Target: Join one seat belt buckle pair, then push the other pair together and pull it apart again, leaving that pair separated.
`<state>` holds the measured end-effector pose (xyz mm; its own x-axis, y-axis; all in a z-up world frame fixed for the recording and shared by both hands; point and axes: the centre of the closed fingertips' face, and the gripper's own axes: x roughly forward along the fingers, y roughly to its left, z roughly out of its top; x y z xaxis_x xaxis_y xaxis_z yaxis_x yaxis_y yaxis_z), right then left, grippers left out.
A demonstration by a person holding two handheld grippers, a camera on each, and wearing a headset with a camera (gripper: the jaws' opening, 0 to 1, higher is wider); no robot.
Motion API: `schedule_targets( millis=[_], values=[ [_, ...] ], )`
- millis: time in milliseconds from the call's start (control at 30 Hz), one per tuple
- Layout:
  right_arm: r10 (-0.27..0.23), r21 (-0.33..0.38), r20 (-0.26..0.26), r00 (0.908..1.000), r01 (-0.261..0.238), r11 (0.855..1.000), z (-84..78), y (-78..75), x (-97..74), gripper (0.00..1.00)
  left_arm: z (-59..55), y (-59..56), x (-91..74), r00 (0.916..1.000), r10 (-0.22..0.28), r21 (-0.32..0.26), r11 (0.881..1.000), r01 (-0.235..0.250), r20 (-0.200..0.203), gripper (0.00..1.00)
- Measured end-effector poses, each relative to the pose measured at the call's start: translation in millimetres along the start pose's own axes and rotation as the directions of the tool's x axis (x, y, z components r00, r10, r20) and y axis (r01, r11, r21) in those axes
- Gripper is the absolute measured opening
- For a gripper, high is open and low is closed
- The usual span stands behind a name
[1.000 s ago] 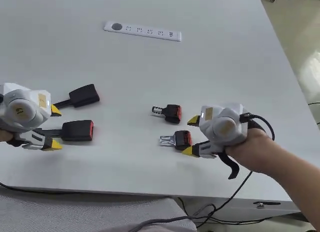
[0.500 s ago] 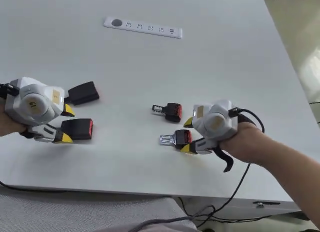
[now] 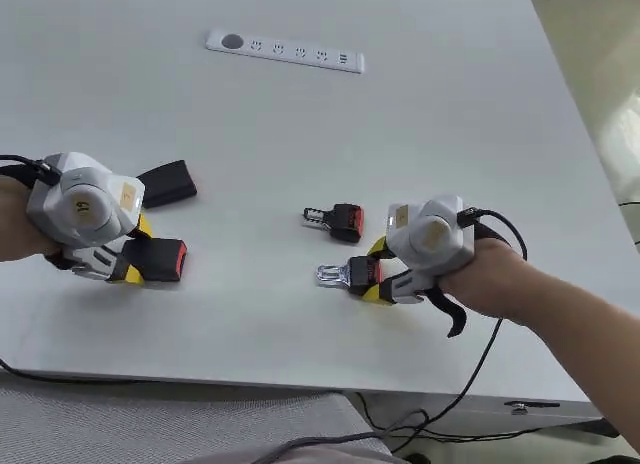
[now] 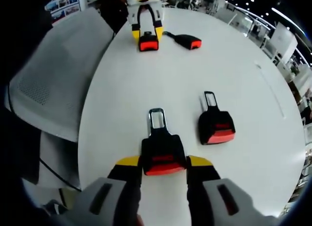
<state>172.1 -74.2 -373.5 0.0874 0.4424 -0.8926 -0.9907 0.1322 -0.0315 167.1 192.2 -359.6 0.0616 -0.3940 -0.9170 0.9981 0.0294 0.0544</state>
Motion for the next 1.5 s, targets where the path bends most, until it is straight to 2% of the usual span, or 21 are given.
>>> schedule_targets(
  millis=[67,133,233,800,1100,1500],
  values=[
    [0.009,0.014,0.011,0.9999,-0.009,1.000,-1.1,-1.1,0.6,0.36,0.1,-0.6,0.2,1.0000,-0.003,0.004,1.000,0.003,0.000,0.33],
    [0.018,0.057,0.036,0.9992,-0.020,0.998,-0.8,-1.5,1.6,0.36,0.3,-1.0,0.2,1.0000,-0.003,0.005,1.000,0.003,0.003,0.33],
    [0.019,0.042,0.041,0.9990,-0.021,0.999,-0.7,-1.7,0.8,0.35,0.3,-1.5,0.5,1.0000,-0.001,0.010,1.000,0.001,0.008,0.33],
    [-0.003,0.066,0.022,0.9998,0.001,0.998,4.1,0.6,4.1,0.36,-0.7,-2.8,1.8,0.9999,-0.016,-0.017,1.000,0.016,-0.001,0.33],
    [-0.016,0.074,0.053,0.9984,0.012,0.997,21.5,3.9,13.1,0.36,-1.8,-3.3,2.8,0.9998,-0.021,-0.013,1.000,0.021,0.004,0.33],
    [-0.021,0.078,0.103,0.9944,0.013,0.997,57.7,12.1,29.1,0.35,-2.2,-4.0,2.5,0.9997,-0.023,-0.020,1.000,0.023,0.000,0.33]
  ],
)
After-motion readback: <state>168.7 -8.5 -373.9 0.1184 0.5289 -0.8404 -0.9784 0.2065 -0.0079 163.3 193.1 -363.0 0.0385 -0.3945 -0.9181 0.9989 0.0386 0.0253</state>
